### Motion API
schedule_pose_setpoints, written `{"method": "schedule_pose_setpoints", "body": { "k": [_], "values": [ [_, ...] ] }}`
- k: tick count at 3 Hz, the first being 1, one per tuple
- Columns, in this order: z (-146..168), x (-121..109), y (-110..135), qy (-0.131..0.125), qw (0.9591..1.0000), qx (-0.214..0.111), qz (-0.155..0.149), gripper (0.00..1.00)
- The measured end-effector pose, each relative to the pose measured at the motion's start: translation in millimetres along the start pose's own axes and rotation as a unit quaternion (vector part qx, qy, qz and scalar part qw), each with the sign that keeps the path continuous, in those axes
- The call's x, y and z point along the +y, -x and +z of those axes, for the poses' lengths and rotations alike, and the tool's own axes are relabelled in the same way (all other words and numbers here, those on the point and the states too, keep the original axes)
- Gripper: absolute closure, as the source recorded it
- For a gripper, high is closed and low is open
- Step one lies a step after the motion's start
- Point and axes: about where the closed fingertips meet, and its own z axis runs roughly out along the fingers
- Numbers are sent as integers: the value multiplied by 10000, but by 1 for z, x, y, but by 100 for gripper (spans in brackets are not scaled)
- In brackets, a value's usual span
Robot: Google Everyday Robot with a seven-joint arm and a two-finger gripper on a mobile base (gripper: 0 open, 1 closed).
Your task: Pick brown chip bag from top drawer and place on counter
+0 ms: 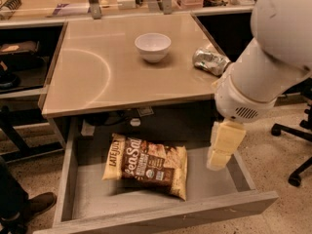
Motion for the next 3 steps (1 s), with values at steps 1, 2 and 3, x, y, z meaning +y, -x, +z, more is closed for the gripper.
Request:
{"method": "schedule_pose_setpoints", "body": {
  "k": [1, 2, 3],
  "values": [
    [3, 2, 0, 12, 10000, 8, -4, 0],
    [7, 6, 4, 52, 9999, -38, -98, 0],
    [39, 14, 27, 151, 9997, -73, -198, 0]
  ]
}}
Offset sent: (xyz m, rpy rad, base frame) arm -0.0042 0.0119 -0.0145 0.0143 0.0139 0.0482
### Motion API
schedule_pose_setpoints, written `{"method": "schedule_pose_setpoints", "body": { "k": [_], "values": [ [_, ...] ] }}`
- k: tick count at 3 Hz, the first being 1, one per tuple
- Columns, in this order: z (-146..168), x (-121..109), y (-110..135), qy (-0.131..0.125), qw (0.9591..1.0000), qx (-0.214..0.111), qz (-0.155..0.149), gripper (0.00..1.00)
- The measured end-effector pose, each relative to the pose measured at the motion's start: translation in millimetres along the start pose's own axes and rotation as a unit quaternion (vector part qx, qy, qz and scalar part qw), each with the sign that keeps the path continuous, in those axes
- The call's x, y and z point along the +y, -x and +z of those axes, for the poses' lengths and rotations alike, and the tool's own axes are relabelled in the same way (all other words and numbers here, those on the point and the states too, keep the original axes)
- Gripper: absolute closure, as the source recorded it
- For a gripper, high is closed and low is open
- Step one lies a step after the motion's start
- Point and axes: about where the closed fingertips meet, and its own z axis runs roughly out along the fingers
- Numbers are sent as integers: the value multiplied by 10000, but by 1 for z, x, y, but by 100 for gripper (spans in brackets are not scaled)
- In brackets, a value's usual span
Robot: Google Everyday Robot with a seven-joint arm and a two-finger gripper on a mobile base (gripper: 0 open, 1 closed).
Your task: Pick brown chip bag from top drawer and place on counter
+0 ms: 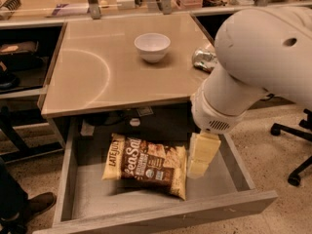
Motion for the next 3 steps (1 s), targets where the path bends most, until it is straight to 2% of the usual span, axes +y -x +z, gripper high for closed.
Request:
{"method": "schedule_pose_setpoints", "body": {
  "k": [1, 2, 3],
  "values": [
    [34, 2, 19, 164, 9998, -77, 28, 0],
    [71, 15, 32, 532, 9981, -206, 218, 0],
    [72, 15, 32, 544, 9980, -208, 233, 0]
  ]
}}
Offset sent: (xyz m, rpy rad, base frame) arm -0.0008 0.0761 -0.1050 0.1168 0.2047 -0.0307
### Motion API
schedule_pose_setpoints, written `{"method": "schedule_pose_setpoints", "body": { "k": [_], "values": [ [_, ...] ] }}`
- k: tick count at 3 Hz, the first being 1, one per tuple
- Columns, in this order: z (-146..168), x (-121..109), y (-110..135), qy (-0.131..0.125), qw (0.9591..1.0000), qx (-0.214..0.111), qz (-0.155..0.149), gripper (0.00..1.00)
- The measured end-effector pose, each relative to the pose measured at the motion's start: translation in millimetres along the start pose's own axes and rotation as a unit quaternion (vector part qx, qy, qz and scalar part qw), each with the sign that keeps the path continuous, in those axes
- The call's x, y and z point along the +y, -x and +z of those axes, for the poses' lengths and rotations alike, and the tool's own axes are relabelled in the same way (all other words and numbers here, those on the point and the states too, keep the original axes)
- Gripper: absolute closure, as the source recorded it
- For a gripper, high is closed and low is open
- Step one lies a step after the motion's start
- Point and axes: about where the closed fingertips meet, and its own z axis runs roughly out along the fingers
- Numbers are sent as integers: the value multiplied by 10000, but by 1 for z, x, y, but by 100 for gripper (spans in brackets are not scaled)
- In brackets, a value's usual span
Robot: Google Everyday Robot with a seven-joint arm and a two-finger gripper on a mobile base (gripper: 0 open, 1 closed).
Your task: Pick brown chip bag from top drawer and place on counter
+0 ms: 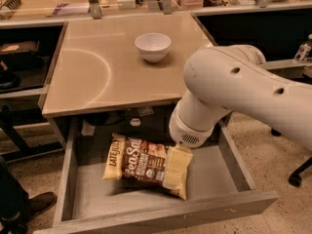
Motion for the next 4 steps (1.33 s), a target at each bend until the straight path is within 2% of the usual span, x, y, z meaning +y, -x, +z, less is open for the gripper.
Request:
{"method": "schedule_pose_setpoints", "body": {
  "k": [1, 2, 3, 4],
  "values": [
    [19, 0, 6, -45, 9999, -134, 83, 0],
    [46, -10, 12, -237, 9988, -329, 291, 0],
    [69, -23, 10, -391, 9962, -596, 492, 0],
    [90, -30, 6, -473, 9941, -728, 647, 0]
  ]
}}
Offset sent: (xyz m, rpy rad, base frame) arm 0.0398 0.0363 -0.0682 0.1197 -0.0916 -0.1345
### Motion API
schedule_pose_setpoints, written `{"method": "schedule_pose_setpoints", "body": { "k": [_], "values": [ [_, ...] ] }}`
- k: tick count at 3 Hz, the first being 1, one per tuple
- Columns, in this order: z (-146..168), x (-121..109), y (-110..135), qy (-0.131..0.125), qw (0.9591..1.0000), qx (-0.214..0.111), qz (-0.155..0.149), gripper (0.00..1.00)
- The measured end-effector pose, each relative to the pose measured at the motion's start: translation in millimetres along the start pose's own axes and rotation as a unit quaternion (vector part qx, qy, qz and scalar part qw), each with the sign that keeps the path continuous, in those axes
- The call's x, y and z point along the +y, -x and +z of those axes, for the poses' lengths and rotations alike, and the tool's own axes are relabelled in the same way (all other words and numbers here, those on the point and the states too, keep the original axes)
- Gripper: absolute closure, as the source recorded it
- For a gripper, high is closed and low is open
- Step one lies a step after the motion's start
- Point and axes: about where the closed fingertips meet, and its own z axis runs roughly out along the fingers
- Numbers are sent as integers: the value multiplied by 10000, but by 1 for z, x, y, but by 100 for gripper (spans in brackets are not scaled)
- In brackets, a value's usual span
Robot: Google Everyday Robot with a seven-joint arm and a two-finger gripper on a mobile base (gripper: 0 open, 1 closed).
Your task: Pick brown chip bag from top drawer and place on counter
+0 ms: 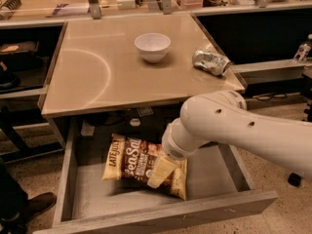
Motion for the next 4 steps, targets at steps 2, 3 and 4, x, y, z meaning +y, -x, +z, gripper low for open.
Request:
{"method": "schedule_pose_setpoints", "body": {
  "k": [2, 3, 4],
  "values": [
    [41, -9, -12, 9, 9997, -84, 224, 0],
    [59, -9, -16, 37, 9997, -47, 238, 0],
    [71, -5, -19, 91, 9997, -16, 247, 0]
  ]
}}
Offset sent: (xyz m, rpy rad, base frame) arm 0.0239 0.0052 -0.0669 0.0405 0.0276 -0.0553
